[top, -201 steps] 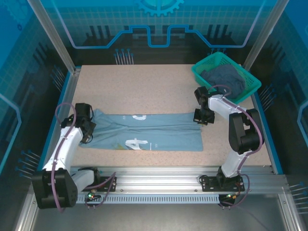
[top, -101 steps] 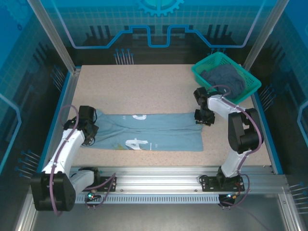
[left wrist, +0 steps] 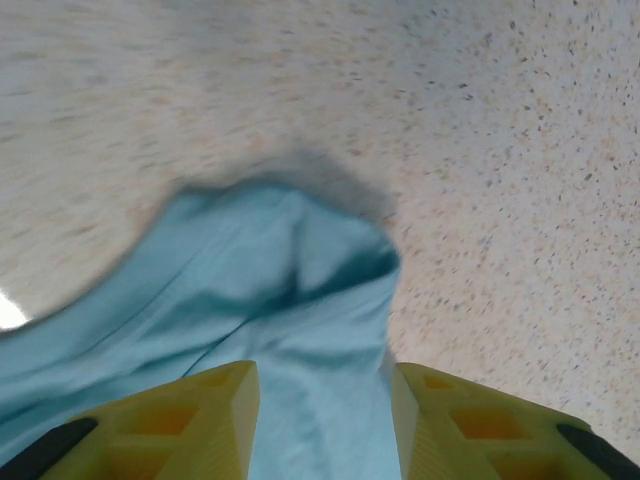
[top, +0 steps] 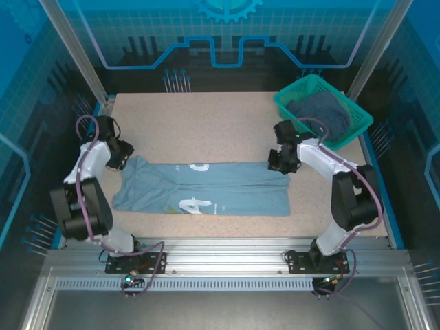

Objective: Fold and stack the t-shirts

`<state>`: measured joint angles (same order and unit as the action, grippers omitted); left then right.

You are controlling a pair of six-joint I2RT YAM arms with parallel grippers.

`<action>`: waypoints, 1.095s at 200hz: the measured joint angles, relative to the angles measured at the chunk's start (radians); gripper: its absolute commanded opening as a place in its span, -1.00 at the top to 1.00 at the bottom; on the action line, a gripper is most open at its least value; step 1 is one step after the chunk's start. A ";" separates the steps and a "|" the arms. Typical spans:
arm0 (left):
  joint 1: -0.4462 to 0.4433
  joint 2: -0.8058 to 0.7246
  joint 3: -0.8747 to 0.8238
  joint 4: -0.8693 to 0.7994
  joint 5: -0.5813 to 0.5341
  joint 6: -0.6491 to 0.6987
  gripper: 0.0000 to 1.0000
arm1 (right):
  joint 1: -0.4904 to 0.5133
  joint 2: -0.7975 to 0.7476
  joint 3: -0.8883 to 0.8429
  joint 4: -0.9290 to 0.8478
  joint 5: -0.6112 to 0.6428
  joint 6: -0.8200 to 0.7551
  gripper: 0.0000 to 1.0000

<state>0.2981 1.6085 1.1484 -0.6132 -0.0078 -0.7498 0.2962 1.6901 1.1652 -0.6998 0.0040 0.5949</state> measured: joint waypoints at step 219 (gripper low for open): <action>-0.019 0.298 0.136 0.035 0.134 0.386 0.48 | -0.012 0.261 0.166 -0.018 -0.126 -0.036 0.34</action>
<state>0.2794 1.9068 1.2842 -0.5785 0.1261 -0.3637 0.2844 1.9507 1.3315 -0.7174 -0.1215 0.5591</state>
